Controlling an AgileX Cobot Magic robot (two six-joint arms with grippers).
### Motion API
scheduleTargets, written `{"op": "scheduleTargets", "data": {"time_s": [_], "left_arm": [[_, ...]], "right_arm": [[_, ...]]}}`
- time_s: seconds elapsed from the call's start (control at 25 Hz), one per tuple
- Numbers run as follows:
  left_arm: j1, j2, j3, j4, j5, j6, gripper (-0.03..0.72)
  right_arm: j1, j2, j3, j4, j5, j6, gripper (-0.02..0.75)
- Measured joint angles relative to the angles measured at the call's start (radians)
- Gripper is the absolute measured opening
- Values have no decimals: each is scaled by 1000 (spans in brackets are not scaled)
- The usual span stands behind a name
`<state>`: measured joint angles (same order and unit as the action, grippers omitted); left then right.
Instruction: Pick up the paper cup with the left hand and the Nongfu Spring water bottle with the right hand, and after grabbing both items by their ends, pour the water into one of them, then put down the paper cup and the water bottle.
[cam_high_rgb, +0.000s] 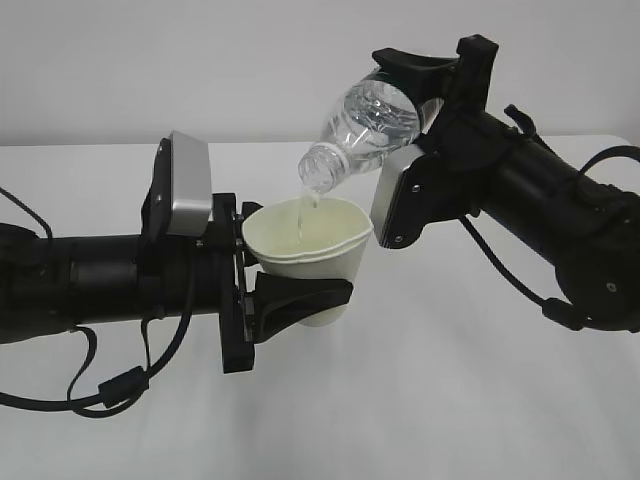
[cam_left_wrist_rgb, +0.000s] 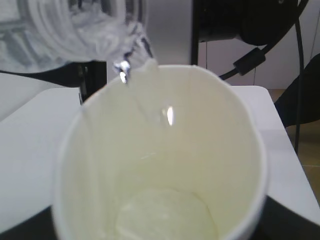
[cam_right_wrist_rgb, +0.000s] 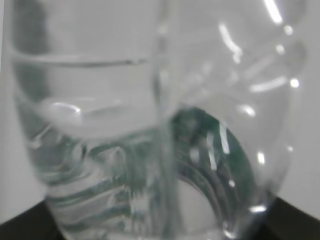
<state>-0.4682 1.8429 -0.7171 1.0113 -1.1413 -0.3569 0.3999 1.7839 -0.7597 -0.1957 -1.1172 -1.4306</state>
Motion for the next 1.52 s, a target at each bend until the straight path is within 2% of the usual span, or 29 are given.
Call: {"op": "scheduleTargets", "data": {"time_s": [1.52], "left_arm": [[0, 0, 0, -16, 2, 0, 419]], "right_arm": [[0, 0, 0, 0, -1, -29, 473]]}}
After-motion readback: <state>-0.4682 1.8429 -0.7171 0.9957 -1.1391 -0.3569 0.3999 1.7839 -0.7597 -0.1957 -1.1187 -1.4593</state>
